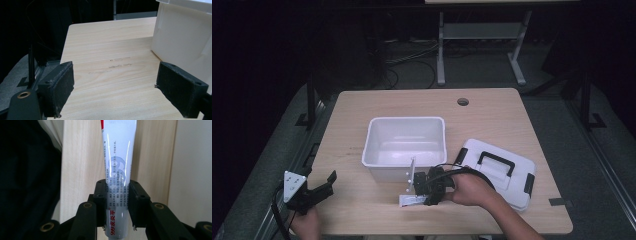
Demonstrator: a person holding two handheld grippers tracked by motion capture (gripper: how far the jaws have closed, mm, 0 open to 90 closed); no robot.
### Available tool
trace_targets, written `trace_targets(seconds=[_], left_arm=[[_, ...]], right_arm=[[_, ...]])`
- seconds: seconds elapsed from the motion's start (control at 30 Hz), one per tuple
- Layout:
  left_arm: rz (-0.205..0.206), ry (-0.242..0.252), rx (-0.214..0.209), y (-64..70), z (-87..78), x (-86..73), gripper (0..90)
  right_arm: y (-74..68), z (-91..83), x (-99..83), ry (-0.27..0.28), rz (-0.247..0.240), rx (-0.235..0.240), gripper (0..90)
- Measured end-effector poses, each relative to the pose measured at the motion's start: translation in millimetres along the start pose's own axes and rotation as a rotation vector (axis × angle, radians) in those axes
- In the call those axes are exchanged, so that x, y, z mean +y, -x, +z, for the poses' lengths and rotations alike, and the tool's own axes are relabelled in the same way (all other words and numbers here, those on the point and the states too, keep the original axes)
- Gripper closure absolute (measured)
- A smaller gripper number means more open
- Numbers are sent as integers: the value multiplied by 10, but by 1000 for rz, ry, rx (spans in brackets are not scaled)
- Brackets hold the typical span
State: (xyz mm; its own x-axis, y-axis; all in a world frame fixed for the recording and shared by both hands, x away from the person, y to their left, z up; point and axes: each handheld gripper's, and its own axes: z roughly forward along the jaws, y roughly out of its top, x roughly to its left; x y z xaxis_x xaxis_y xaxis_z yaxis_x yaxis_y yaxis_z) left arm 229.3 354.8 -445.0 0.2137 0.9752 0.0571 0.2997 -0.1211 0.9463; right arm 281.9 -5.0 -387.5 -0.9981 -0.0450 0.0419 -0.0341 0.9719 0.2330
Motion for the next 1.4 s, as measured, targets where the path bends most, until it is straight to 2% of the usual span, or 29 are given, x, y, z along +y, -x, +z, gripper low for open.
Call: trace_targets(seconds=[0.13, 0.4, 0.73, 1.4], left_arm=[[-2, 2, 0, 3, -2, 1, 138], [-2, 3, 3, 8, -2, 2, 138], [-2, 4, 4, 14, -4, 3, 138], [3, 6, 4, 16, -6, 4, 138]], right_arm=[[-17, -167, 85, 4, -26, -12, 702], [-20, -393, 191, 3, -41, -27, 702], [14, -573, 267, 13, -48, -30, 702], [147, -889, 365, 27, -30, -72, 702]])
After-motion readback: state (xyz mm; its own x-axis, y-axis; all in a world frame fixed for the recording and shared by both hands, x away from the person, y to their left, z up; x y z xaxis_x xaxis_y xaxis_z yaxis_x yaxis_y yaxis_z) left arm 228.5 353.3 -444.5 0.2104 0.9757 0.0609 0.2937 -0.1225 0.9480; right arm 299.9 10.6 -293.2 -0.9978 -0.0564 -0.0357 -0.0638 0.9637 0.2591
